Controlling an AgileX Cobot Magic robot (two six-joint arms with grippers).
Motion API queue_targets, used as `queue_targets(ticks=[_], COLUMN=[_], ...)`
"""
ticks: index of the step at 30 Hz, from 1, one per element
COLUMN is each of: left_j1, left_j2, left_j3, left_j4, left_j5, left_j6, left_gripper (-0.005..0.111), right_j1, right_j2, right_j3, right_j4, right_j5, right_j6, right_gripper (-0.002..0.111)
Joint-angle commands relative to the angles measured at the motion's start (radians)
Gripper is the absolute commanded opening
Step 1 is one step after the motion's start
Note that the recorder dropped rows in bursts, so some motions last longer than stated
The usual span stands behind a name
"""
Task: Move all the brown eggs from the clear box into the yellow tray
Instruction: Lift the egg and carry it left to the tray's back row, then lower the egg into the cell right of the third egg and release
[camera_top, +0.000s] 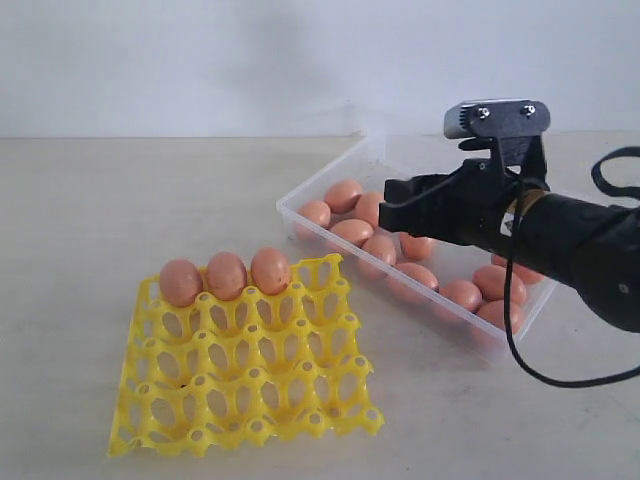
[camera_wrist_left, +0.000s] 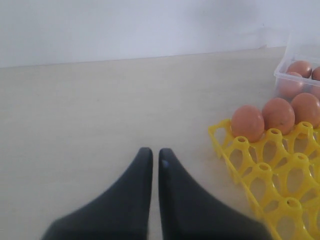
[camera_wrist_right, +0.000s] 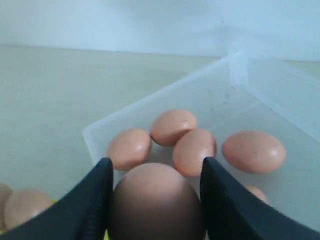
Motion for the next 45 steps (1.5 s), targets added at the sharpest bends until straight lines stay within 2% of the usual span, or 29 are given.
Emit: queue_targets(ticks=[1,5,9,13,17,21,23,26,29,45], left_j1=[-0.004,-0.004,-0.004,-0.004,-0.004,-0.004,-0.004,-0.004,-0.004,-0.004], left_j2=[-0.003,-0.003,-0.003,-0.003,-0.003,-0.003,-0.003,-0.003,-0.003,-0.003], left_j3=[0.004,0.004,0.004,0.004,0.004,0.004,0.004,0.004,0.004,0.004], left_j4=[0.001,0.001,0.001,0.001,0.001,0.001,0.001,0.001,0.001,0.001], left_j5=[-0.004,-0.004,-0.004,-0.004,-0.004,-0.004,-0.004,-0.004,-0.004,-0.004], left_j6=[0.001,0.001,0.001,0.001,0.001,0.001,0.001,0.001,0.001,0.001], left_gripper=[0.004,0.004,0.004,0.004,0.004,0.004,0.004,0.004,0.004,0.004], right_j1=[0.000,0.000,0.000,0.000,0.000,0.000,0.000,0.000,0.000,0.000], right_j2=[-0.014,-0.014,-0.014,0.025,0.170,0.284,0.299,0.301,0.301,0.354], right_j3=[0.017,-0.011,-0.011,-0.026,-0.144,-0.260,-0.273,-0.273,-0.278,-0.319], right_j4=[-0.303,-0.665,-0.618,-0.614,-0.614,-0.677,-0.673,-0.732,-0.733,-0.723], right_j5=[-0.160,-0.233,-0.233,-0.322,-0.309,-0.439,-0.419,-0.260,-0.187,-0.137], right_j6=[0.160,0.202,0.218,0.223,0.248,0.357,0.359,0.359,0.352,0.327], right_gripper=[0.000,0.000,0.000,0.000,0.000,0.000,0.000,0.000,0.000,0.000])
